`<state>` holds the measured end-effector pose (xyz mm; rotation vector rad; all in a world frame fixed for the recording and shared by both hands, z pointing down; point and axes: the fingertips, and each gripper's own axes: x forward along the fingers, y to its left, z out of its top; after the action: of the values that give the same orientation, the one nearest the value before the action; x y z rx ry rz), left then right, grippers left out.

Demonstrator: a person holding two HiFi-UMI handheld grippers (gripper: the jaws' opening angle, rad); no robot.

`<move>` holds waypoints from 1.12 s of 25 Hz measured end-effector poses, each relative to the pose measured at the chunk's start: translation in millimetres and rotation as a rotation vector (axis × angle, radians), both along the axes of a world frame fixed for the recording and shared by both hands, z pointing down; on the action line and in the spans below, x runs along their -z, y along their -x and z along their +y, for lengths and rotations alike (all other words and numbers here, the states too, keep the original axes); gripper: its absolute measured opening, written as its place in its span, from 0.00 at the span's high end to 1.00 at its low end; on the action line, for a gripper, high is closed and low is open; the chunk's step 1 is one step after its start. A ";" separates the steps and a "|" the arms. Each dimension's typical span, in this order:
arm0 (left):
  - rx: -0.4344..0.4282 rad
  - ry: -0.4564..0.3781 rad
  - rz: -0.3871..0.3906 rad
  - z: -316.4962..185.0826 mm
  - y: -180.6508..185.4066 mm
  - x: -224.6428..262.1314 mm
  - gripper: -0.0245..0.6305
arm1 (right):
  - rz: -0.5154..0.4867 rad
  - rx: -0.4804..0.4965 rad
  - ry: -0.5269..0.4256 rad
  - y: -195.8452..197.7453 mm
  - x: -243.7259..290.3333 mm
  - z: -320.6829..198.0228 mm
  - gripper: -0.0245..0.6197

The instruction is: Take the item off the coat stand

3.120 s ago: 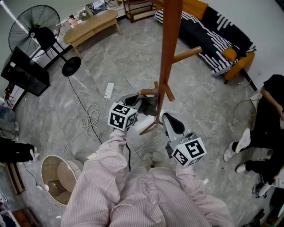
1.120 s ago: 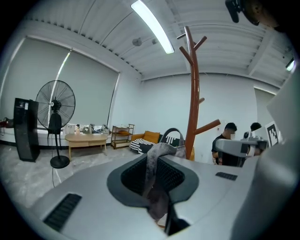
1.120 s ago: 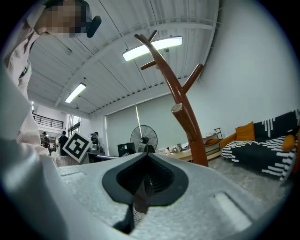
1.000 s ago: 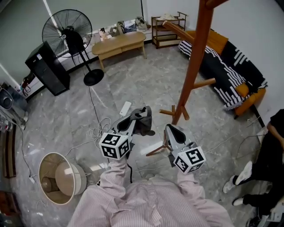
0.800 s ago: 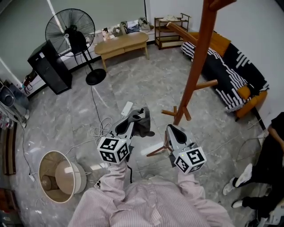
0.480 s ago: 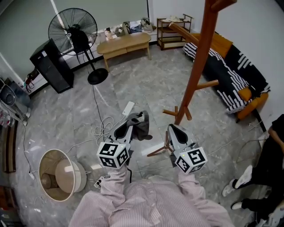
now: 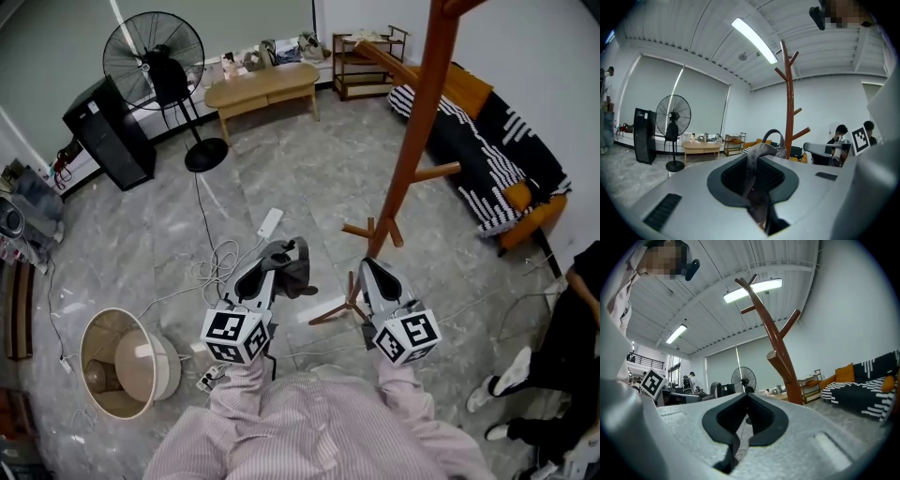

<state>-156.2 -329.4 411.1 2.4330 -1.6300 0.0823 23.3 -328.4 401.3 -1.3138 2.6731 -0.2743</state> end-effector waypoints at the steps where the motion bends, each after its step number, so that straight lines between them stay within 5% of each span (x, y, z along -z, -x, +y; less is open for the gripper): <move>1: 0.003 -0.001 -0.001 2.1 0.5 -0.4 0.90 | 0.003 -0.001 0.000 -0.5 -0.4 0.2 0.95; 28: 0.025 -0.001 -0.027 10.6 1.5 -3.6 0.90 | 0.025 -0.031 0.000 -7.4 -3.9 -1.6 0.95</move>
<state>-157.7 -318.8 414.7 2.4219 -1.6725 0.1108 30.7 -330.0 405.2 -1.3659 2.6707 -0.2558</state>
